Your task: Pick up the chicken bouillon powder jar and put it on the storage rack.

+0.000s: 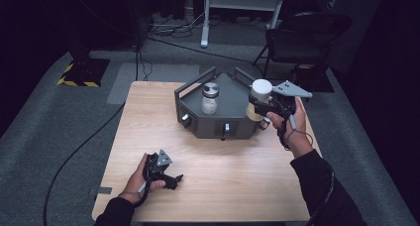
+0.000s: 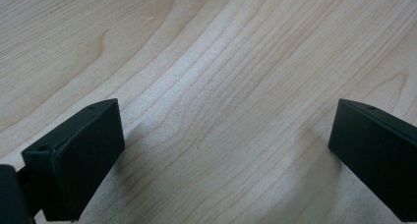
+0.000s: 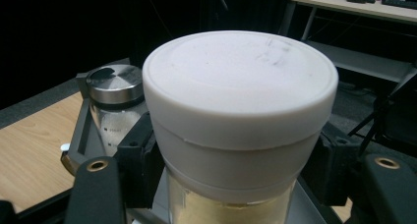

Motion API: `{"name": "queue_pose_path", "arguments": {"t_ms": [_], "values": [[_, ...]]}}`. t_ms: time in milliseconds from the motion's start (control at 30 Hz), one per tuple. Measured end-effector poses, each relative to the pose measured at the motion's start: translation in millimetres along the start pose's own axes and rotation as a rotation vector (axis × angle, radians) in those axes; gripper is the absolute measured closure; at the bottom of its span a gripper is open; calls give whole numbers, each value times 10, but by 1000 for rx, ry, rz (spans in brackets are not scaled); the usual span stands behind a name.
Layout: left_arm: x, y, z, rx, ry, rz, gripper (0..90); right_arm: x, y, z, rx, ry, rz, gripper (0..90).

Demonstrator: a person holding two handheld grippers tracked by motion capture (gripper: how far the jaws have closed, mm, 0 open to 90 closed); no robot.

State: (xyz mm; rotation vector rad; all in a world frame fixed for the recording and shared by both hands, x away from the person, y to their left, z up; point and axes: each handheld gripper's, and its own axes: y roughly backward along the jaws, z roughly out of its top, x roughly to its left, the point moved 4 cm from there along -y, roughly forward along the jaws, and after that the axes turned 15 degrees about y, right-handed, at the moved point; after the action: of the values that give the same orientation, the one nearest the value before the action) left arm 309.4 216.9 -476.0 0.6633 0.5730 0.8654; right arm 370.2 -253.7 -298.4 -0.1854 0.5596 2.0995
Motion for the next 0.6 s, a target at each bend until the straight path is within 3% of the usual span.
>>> {"name": "queue_pose_path", "arguments": {"t_ms": [600], "values": [[0, 0, 0, 0, -1, 0, 3, -20, -418, 21, 11, -34, -44, 339]]}}
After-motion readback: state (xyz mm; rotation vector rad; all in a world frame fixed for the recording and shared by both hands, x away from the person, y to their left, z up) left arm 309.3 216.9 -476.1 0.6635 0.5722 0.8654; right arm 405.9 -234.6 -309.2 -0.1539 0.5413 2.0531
